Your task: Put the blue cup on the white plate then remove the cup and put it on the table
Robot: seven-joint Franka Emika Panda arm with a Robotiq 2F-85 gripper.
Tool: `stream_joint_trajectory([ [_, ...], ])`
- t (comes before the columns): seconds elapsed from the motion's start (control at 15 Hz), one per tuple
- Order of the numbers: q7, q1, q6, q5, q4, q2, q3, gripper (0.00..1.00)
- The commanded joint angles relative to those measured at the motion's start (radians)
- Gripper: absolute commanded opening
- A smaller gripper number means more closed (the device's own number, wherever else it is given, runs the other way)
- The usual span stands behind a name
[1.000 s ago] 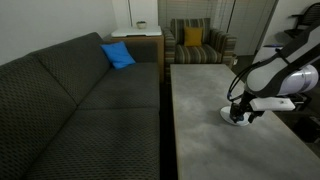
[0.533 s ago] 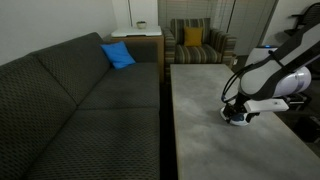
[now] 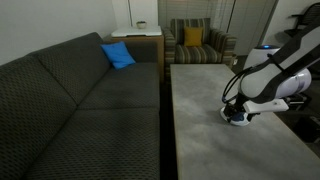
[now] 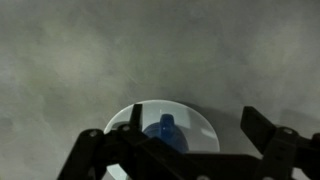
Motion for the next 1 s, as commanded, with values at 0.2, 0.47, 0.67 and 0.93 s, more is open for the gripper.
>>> stream_joint_trajectory([
  [0.2,0.072,0.032,0.114,0.000,-0.035,0.001,-0.052,1.00],
  [0.47,0.130,0.054,0.119,0.004,-0.043,0.002,-0.096,1.00],
  [0.67,0.120,0.035,0.113,0.002,-0.037,0.002,-0.082,1.00],
  [0.93,0.074,0.000,0.107,0.001,-0.028,0.002,-0.041,1.00],
])
